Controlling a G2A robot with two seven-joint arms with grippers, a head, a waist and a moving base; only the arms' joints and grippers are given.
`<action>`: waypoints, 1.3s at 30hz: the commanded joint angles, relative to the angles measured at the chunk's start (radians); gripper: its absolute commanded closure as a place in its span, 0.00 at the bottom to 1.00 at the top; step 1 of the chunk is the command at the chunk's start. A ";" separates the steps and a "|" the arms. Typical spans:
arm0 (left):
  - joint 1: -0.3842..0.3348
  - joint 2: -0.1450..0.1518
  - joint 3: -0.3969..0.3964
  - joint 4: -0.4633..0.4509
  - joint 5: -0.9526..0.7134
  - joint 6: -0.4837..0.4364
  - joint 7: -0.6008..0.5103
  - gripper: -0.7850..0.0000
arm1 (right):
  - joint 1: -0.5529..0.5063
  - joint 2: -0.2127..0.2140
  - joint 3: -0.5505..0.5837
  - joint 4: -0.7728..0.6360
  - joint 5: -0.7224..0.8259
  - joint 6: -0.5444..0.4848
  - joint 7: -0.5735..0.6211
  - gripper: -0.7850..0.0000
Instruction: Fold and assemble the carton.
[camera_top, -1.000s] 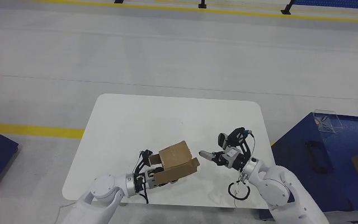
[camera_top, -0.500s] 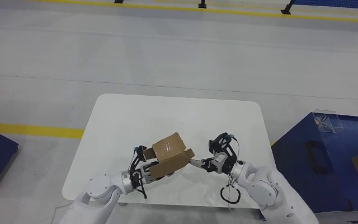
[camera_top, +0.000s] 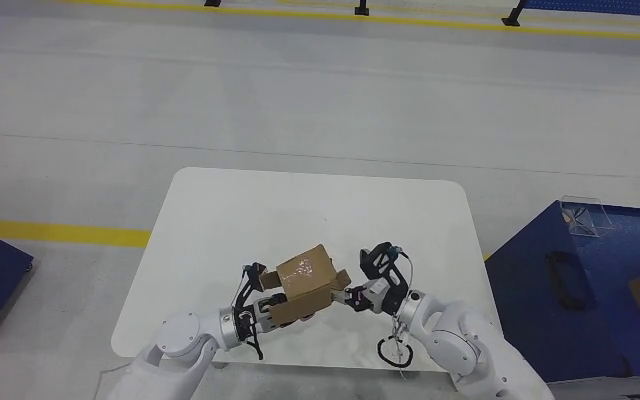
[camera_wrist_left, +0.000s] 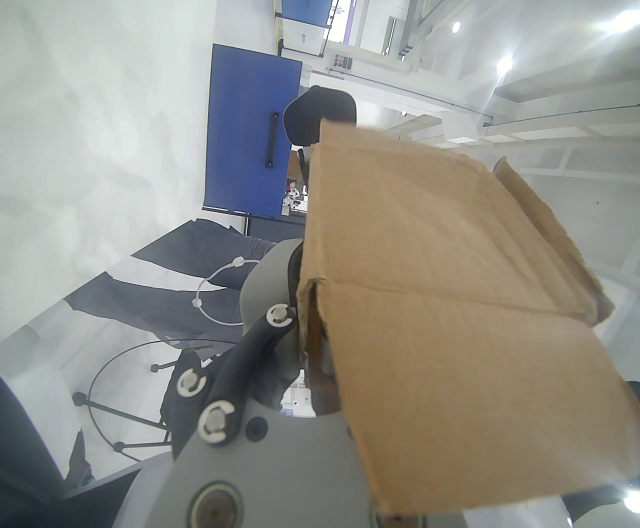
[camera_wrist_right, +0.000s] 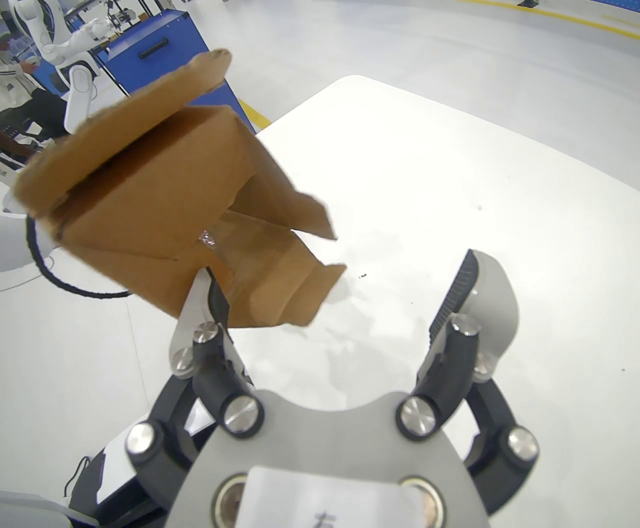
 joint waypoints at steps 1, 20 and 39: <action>0.001 0.000 -0.001 0.000 -0.001 0.000 -0.001 1.00 | -0.003 0.000 0.009 -0.001 0.003 0.000 -0.005 0.00; 0.017 -0.004 0.031 -0.025 0.068 -0.043 0.049 1.00 | 0.075 -0.040 -0.101 0.038 -0.387 0.319 -0.147 0.00; 0.022 -0.008 0.021 -0.015 0.001 -0.032 0.072 1.00 | 0.034 -0.065 -0.149 0.001 -0.458 0.293 -0.119 0.00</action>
